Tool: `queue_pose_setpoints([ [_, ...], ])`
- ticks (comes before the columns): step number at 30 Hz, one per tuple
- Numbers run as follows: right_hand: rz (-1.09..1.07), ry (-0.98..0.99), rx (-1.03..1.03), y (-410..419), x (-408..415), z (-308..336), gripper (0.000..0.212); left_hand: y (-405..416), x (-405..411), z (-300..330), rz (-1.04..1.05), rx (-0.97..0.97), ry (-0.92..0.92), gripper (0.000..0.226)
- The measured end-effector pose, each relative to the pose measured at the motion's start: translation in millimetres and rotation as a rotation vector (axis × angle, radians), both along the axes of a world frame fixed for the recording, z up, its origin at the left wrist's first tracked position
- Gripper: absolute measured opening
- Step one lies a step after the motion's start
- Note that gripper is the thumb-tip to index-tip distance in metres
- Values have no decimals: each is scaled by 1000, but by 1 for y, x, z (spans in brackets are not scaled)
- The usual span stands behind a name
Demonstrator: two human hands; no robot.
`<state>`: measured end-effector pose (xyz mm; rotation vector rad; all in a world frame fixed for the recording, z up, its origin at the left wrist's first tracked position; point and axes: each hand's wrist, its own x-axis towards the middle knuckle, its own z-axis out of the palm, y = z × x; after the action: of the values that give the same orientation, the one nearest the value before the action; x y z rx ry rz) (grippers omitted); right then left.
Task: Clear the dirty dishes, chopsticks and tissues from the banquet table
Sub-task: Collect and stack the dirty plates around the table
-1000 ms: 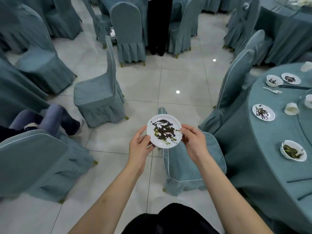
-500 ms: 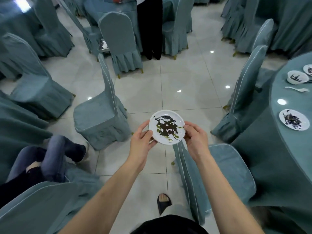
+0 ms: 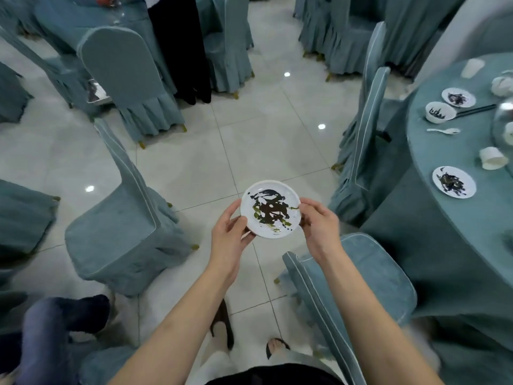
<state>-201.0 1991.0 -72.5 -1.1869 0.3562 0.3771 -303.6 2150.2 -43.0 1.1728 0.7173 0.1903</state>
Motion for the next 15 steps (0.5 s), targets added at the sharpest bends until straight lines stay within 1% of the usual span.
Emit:
queue_pose_setpoints([
  [3, -81, -16, -16, 28, 14, 7, 16, 34, 26, 2, -69, 7, -18, 39],
  [8, -207, -47, 31, 78, 34, 32, 18, 93, 69, 16, -184, 18, -68, 39],
  [15, -373, -98, 26, 132, 54, 52, 13, 153, 118, 25, -332, -13, -116, 42],
])
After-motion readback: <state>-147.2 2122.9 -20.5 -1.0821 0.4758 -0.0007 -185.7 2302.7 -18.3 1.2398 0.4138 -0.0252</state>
